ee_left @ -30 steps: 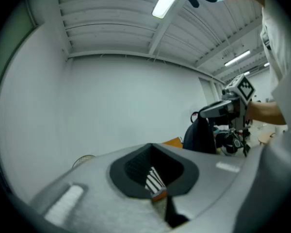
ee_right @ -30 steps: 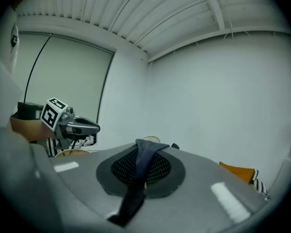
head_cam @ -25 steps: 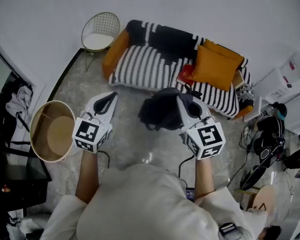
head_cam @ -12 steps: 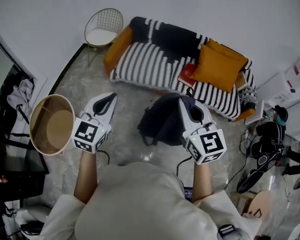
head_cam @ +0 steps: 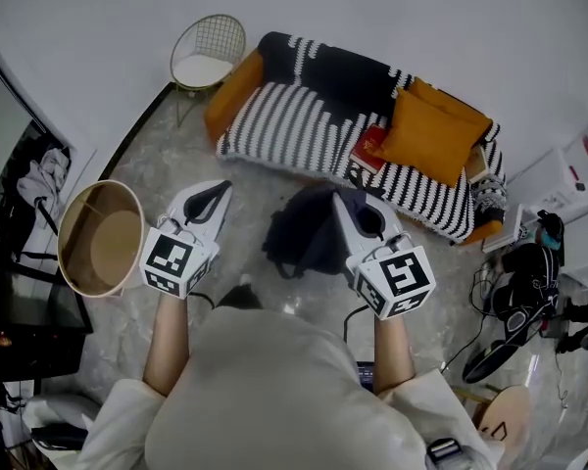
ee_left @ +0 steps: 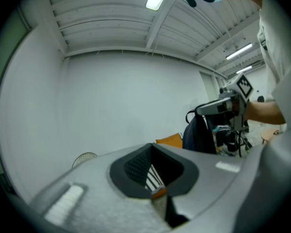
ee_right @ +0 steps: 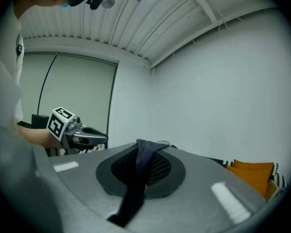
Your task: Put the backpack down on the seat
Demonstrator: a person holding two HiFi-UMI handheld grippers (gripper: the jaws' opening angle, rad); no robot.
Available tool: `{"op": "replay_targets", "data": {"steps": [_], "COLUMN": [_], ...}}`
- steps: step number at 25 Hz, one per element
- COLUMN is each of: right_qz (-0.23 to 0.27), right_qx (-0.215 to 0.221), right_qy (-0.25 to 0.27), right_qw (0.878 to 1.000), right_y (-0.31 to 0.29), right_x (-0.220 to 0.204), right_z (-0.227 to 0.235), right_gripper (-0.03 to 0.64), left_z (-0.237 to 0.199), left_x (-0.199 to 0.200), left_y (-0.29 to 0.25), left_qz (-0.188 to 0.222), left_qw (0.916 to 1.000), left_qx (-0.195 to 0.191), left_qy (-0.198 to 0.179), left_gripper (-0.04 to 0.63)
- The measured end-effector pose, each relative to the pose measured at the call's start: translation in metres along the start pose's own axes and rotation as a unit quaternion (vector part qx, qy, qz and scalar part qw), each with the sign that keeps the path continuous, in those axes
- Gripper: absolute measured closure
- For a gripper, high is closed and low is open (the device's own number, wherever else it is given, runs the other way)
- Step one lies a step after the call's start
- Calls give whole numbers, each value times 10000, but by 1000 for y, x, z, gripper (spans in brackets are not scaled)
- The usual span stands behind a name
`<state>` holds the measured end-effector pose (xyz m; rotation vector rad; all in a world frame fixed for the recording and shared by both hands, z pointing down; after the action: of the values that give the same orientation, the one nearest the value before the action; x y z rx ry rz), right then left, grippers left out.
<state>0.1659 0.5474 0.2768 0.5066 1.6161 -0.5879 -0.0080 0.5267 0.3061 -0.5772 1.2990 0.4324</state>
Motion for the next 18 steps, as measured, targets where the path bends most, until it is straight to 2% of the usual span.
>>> {"op": "replay_targets", "data": {"steps": [7,13,18], "right_qz": [-23,-17,-21], "right_qx": [-192,-454,-437], "right_qy": [-100,-216,-113], "right_qw": [9998,9987,9990], "right_y": [-26,-77,-137], "right_x": [-5,-1,8], "right_z": [34,82,121], "right_gripper": [612,612,612], "left_z": [-21,-74,-123], "left_x": [-9,-12,-5], "left_y": [-30,-83,-143], "left_qz": [22,86,90], "left_qw": [10000,9999,9998], "left_qx": [-22,-1,-143], "left_qy": [47,119,47], "left_gripper": [594,594,594]}}
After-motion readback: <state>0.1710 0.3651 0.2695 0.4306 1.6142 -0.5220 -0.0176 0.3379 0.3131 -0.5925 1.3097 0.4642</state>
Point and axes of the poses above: the fingertips, and each gripper's own axes: y backward along the fingers, z to its right, x out of its top, the point moved 1 cm from there along y, backward along the fingers, and after that the axes turned 3 degrees about y, right-handed, at the moved point
